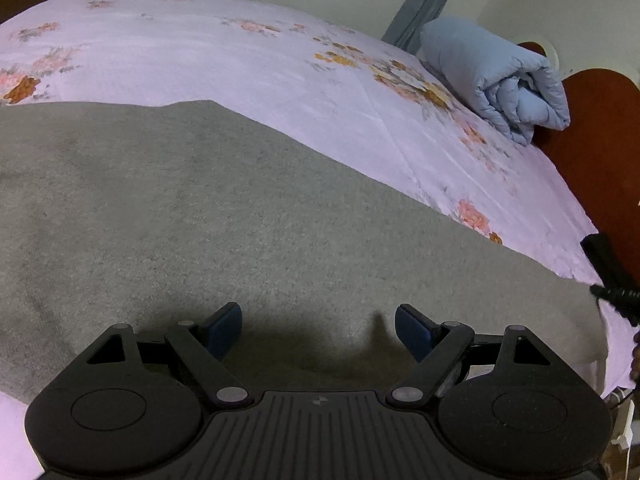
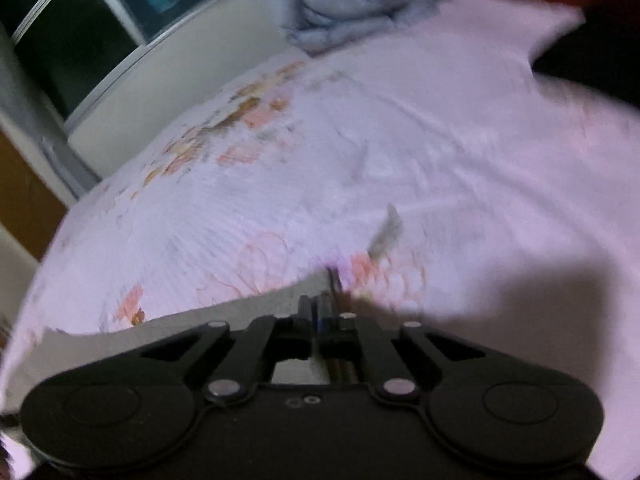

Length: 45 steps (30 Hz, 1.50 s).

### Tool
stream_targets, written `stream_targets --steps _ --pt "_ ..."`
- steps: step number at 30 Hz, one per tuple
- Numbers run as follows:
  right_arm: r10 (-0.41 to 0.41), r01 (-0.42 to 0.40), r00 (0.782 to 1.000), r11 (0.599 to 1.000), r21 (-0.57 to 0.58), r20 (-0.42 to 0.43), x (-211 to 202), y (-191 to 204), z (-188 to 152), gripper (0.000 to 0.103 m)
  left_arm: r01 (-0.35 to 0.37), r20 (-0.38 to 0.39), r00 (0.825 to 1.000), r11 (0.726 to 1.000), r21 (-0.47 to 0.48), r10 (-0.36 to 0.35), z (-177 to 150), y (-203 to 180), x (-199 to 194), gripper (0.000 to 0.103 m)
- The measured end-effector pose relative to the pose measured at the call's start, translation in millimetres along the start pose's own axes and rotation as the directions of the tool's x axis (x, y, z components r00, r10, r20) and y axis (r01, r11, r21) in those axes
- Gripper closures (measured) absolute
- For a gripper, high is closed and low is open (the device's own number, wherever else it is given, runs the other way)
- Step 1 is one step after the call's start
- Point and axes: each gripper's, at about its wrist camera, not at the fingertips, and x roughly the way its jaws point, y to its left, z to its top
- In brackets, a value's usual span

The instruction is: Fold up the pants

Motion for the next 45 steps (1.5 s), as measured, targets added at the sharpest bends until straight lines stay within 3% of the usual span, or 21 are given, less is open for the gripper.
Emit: stream_targets --steps 3,10,15,17,19,21,24,26,28,29,30,32,34,36,38,39,41,43,44,45 --pt "0.042 -0.042 0.999 0.999 -0.018 0.009 -2.4 9.4 9.0 0.103 0.004 0.004 1.000 1.000 -0.003 -0.004 -1.5 1.9 -0.4 0.020" --pt "0.002 -0.001 1.000 1.000 -0.023 0.030 14.0 3.9 20.1 0.103 0.012 0.005 1.000 1.000 -0.004 -0.012 -1.7 3.5 -0.8 0.020" --pt "-0.034 0.035 0.998 0.999 0.020 -0.049 31.9 -13.4 6.9 0.103 0.019 0.008 1.000 1.000 -0.013 -0.019 -3.6 4.8 -0.6 0.020" --pt "-0.024 0.025 1.000 0.998 0.065 -0.015 23.5 -18.2 4.3 0.103 0.022 0.007 1.000 1.000 -0.015 -0.022 -3.2 5.6 -1.3 0.020" --pt "-0.064 0.059 0.997 0.992 0.115 0.044 8.5 -23.6 4.2 0.101 0.026 0.007 1.000 1.000 -0.018 -0.026 -2.7 5.9 -2.0 0.020" --pt "-0.030 0.010 0.995 0.978 0.207 0.095 -11.2 -29.0 -1.1 0.100 0.015 0.020 1.000 1.000 -0.019 -0.015 -3.6 6.3 -3.6 0.020" --pt "0.113 -0.121 0.991 0.984 0.133 0.069 -26.7 -0.8 -23.2 0.100 0.013 0.027 1.000 1.000 -0.007 -0.013 -7.4 5.5 -3.0 0.020" --pt "0.179 -0.179 0.984 0.977 0.117 0.007 -22.7 13.3 -44.5 0.101 0.000 0.030 1.000 1.000 0.017 0.000 -10.7 2.7 -0.6 0.020" --pt "0.053 -0.047 0.993 0.997 0.056 -0.103 -4.1 20.1 -63.2 0.103 -0.014 0.033 0.999 0.999 0.039 0.013 -11.4 -1.1 -0.8 0.020" --pt "0.017 -0.009 0.994 0.997 0.074 -0.109 0.5 14.0 -69.2 0.103 -0.024 0.033 0.999 0.998 0.051 0.023 -10.9 -2.1 -2.7 0.020" --pt "0.016 -0.004 0.997 0.990 0.144 -0.081 -3.5 5.0 -71.0 0.103 -0.051 0.037 0.998 0.997 0.060 0.049 -11.1 -3.6 -6.6 0.020" --pt "-0.051 0.053 0.999 0.983 0.177 -0.016 -22.7 8.8 -69.5 0.103 -0.088 0.057 0.995 0.993 0.080 0.083 -12.0 -2.7 -15.7 0.019" --pt "0.007 -0.017 0.998 0.982 0.190 0.056 -40.0 25.1 -74.5 0.095 -0.123 0.086 0.990 0.988 0.095 0.115 -15.5 0.5 -24.7 0.014" --pt "0.084 -0.085 0.996 0.990 0.109 0.014 -37.2 53.0 -85.2 0.095 -0.148 0.100 0.985 0.982 0.114 0.137 -22.2 4.7 -30.1 0.013" --pt "0.070 -0.066 0.996 0.995 0.074 -0.056 -22.8 63.9 -97.9 0.096 -0.168 0.082 0.984 0.974 0.151 0.157 -32.9 7.3 -30.8 0.013" --pt "0.044 -0.033 0.994 0.993 0.114 -0.096 -11.1 59.4 -104.7 0.099 -0.177 0.068 0.984 0.966 0.191 0.167 -41.2 6.4 -29.8 0.013" --pt "0.049 -0.026 0.996 0.963 0.269 -0.079 -8.0 39.0 -107.6 0.103 -0.183 0.051 0.983 0.953 0.241 0.175 -51.3 3.1 -31.0 0.010" --pt "0.034 -0.023 0.999 0.955 0.296 -0.032 -22.3 39.8 -105.7 0.103 -0.191 0.050 0.982 0.946 0.262 0.184 -56.6 0.7 -38.7 0.010" --pt "0.025 -0.024 1.000 0.952 0.304 0.001 -31.4 41.5 -105.5 0.101 -0.178 0.063 0.984 0.954 0.241 0.168 -57.0 2.9 -45.7 0.010" --pt "0.046 -0.048 0.999 0.947 0.317 0.014 -37.2 40.7 -104.7 0.090 -0.160 0.088 0.986 0.965 0.207 0.144 -57.6 7.0 -55.2 0.010"
